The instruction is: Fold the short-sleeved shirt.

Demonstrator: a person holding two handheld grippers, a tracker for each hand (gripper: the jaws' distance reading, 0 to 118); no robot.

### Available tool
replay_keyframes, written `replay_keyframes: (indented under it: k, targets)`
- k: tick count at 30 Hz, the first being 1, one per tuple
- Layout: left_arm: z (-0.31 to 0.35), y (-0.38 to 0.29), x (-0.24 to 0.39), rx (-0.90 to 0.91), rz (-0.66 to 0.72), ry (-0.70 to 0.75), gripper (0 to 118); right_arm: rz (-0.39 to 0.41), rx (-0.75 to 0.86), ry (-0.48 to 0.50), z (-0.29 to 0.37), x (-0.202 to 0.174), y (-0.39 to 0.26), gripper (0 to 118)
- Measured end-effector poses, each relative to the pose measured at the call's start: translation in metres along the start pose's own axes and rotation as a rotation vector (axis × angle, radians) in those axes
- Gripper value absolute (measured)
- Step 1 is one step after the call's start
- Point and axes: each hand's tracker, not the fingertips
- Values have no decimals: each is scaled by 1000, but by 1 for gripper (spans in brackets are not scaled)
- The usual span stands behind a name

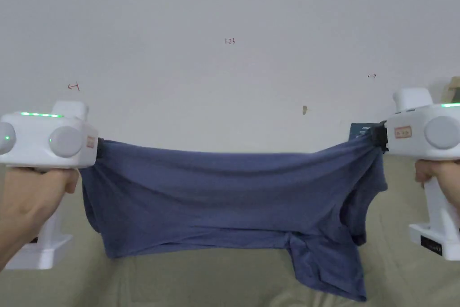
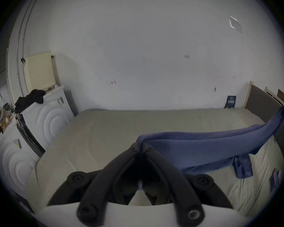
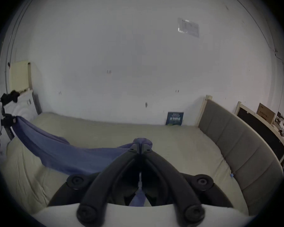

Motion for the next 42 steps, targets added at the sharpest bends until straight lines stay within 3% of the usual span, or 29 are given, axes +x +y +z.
replay_keyframes:
  k: [14,22,28,38,39,40,41,42]
  targets:
    - [143,-203,-56,-144,10,-82,0,-36,-130,93,191,-2,-205,3]
    - [223,-312,-69,-223,-4,-124,0,-121,-208,103,287,9,-299,3]
    - [248,-344,-77,-249,1,-130,0,-120,-243,99,316,11,-331,3]
    - [248,-355,-78,-281,22,-155,1,-151,-290,109,306,11,-347,5]
    - [248,-355,-78,-283,24,-159,12,-155,-300,118,304,10,-346,11]
    - [248,-355,-79,-285,31,-165,41,-158,-304,112,304,8,-346,28]
    - [248,-356,-80,-290,39,-165,85,-158,-305,107,305,7,-345,57]
    - [248,-357,-81,-297,55,-172,118,-161,-298,98,305,6,-345,87]
